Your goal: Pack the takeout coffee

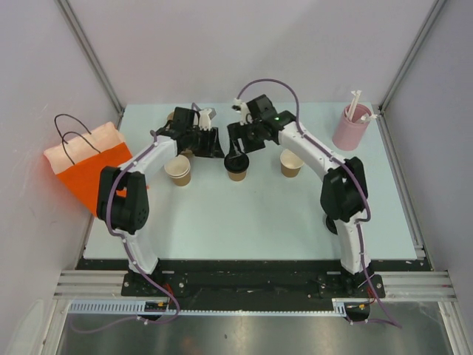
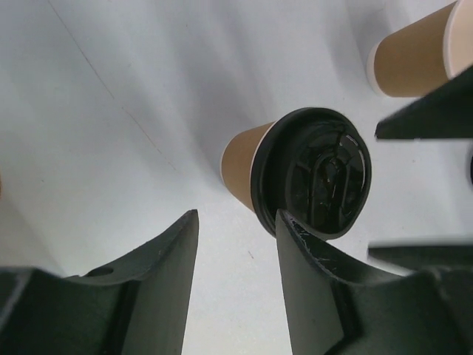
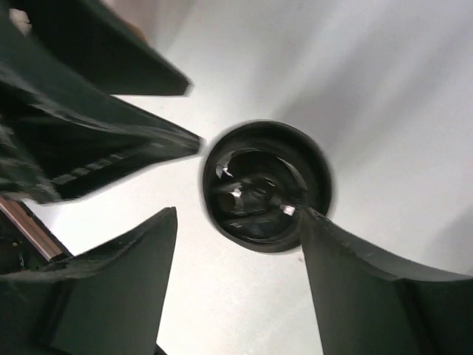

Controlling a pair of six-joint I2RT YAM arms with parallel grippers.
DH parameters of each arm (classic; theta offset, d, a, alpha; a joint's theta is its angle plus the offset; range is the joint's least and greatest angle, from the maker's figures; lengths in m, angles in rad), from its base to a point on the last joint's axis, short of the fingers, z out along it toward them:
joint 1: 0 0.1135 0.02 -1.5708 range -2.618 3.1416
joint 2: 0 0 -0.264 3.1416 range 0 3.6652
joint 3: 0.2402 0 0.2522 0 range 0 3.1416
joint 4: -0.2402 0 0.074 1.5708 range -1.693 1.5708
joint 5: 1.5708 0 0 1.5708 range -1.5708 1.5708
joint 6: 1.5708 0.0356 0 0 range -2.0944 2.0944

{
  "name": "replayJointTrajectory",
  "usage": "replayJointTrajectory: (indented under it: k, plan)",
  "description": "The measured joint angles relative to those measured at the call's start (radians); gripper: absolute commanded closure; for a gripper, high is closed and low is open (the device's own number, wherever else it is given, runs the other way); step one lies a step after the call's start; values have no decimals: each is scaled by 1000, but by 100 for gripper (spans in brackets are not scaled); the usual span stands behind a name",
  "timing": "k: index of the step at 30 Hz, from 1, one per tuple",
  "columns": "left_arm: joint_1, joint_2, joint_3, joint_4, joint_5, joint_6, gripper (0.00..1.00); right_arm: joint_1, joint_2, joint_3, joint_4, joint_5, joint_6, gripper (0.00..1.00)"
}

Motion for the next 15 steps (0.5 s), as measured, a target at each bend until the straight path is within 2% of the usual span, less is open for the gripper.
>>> replayJointTrajectory:
  k: [5, 9, 10, 11, 13, 15]
  plan:
    - [0, 6, 26, 2, 19, -17, 53, -115, -92, -217, 153, -57, 121, 36]
    - [-1, 22, 30, 5, 35, -34, 56, -159, -95, -299, 247, -92, 183, 43]
    - [-2, 28, 30, 5, 37, -36, 57, -159, -95, -311, 261, -104, 193, 46]
    - [-2, 35, 30, 5, 39, -39, 58, -156, -95, -321, 278, -114, 205, 54]
    - [-2, 48, 30, 5, 43, -45, 59, -150, -95, -336, 310, -129, 224, 65]
    - [-2, 57, 30, 5, 46, -50, 60, -148, -95, -356, 355, -149, 250, 67]
